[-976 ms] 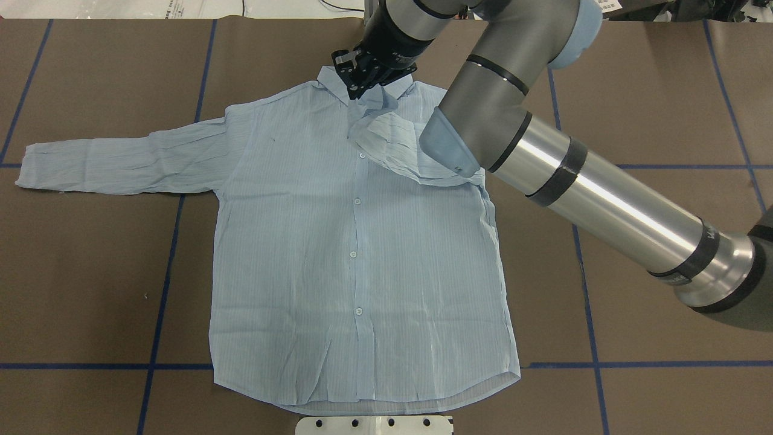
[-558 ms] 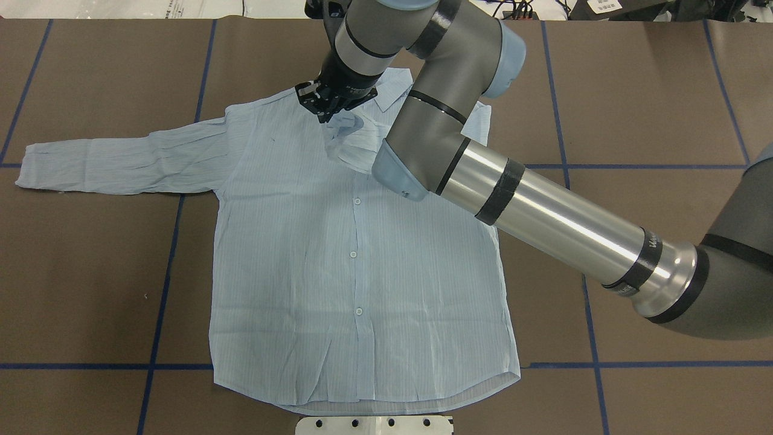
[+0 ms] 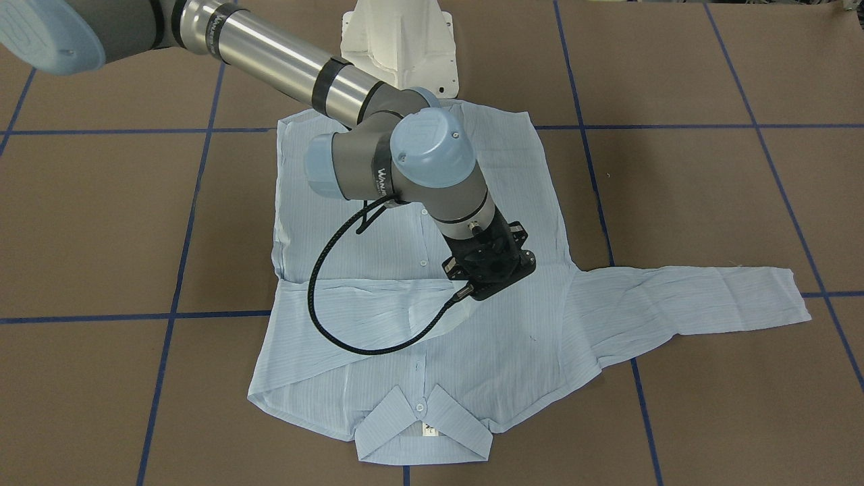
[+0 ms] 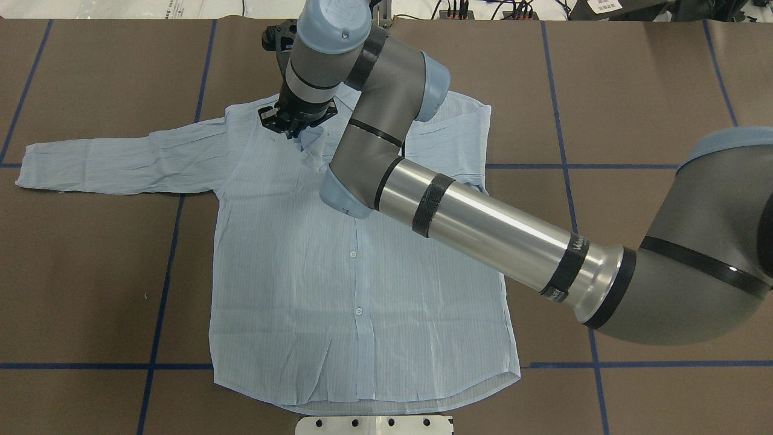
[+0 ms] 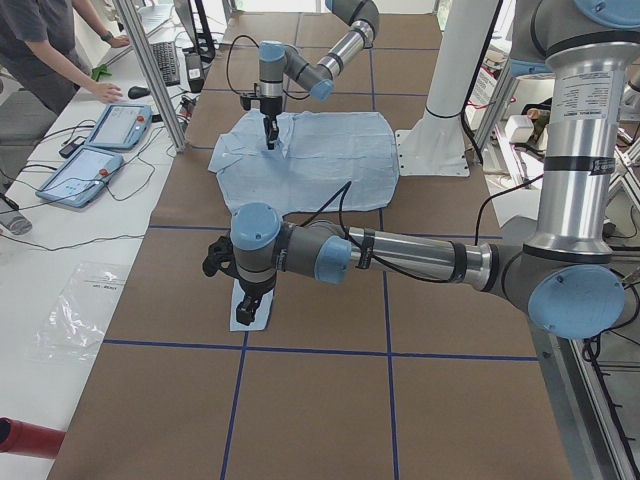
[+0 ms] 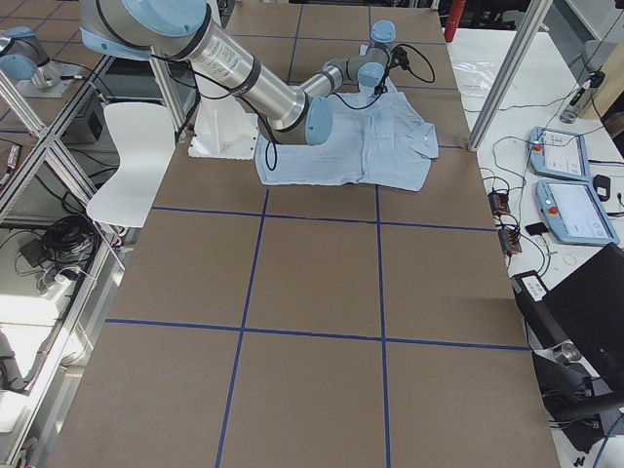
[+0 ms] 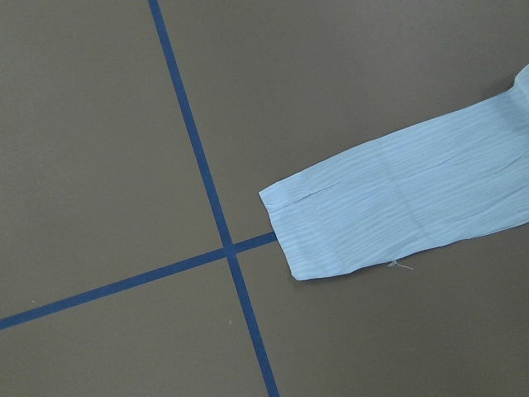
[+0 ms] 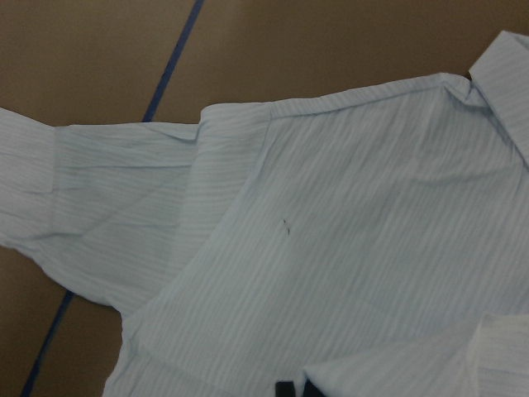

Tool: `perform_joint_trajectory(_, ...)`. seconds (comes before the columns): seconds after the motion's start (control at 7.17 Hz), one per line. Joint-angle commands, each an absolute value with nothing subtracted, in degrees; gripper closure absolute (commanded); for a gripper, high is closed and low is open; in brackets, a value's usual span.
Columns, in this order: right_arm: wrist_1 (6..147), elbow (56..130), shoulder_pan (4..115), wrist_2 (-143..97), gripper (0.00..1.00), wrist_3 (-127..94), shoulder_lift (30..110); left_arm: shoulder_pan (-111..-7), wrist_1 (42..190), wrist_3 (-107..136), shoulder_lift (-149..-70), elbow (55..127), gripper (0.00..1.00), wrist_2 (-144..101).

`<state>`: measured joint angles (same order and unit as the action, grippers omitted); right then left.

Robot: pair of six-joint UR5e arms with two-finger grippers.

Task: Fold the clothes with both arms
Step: 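Carry the sleeve with the right gripper across the shirt toward the collar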

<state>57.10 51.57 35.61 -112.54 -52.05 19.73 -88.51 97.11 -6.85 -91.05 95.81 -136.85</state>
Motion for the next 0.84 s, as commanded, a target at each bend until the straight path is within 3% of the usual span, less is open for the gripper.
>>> perform_joint_trajectory(0.0,48.5,48.8,30.4,-98.0,0.01,-55.8,17.7,-88.4,97.1,-6.8,-91.2,95.0,0.0,-136.9)
perform_joint_trajectory(0.42,52.7,50.7,30.4,-98.8,0.01,-60.4,17.7,-88.4,101.2,1.0,-91.8,93.3,0.0,-136.6)
perform_joint_trajectory(0.7,76.1,62.0,32.8,-103.9,0.01,-60.1,18.2,-87.9,117.5,17.9,-91.4,87.0,0.01,-136.3)
